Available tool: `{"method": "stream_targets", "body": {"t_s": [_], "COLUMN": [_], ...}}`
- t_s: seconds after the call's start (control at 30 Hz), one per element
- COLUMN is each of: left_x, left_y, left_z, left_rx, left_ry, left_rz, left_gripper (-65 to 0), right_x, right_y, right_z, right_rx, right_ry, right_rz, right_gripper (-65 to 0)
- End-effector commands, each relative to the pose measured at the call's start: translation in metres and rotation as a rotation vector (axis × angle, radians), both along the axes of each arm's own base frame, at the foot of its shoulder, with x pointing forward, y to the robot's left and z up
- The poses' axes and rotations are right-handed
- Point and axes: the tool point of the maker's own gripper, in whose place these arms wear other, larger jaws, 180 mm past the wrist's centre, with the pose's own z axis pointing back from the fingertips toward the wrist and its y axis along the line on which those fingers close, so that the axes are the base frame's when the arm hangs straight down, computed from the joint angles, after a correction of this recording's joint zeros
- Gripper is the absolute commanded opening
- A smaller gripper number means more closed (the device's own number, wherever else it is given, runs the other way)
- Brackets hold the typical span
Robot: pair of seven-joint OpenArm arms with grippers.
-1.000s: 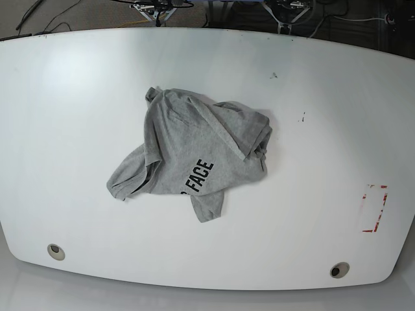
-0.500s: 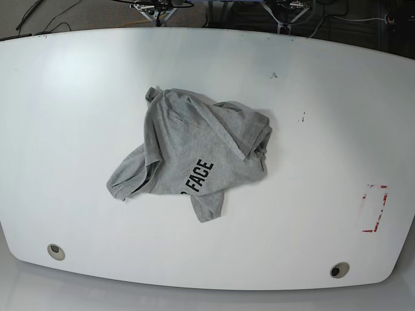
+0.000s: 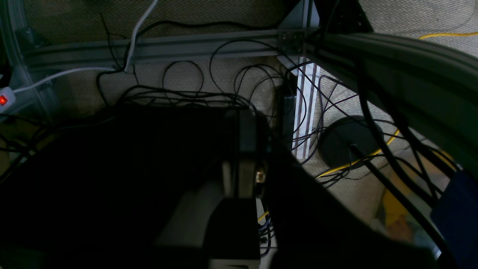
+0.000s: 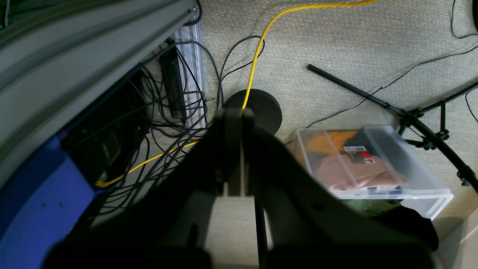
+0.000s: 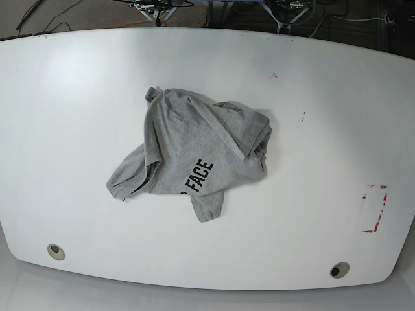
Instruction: Layout the t-shirt on the table in an organized manner, then fold the t-shirt properly
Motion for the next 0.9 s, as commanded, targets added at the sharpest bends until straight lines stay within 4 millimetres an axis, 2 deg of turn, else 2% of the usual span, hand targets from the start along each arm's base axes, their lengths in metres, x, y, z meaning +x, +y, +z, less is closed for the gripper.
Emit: {"method": "stream_targets", "body": {"t_s": [0.0, 0.87], "left_x": [-0.0003, 0.0044], "left_y": [0.0004, -0.0007], "left_z": [0.0002, 0.0001], "left_rx": [0.004, 0.001], "left_ry": [-0.005, -0.008], "left_rz": [-0.004, -0.010], "left_gripper": [-64.7, -64.8], "right_x": [-0.0007, 0.0002], "right_y": [-0.0004, -0.0013], "right_z": [0.0001, 0.0002], "right_rx": [0.003, 0.000], "right_ry": [0.000, -0.003], "right_rz": [-0.003, 0.004], "right_gripper": [-65.0, -64.9]}}
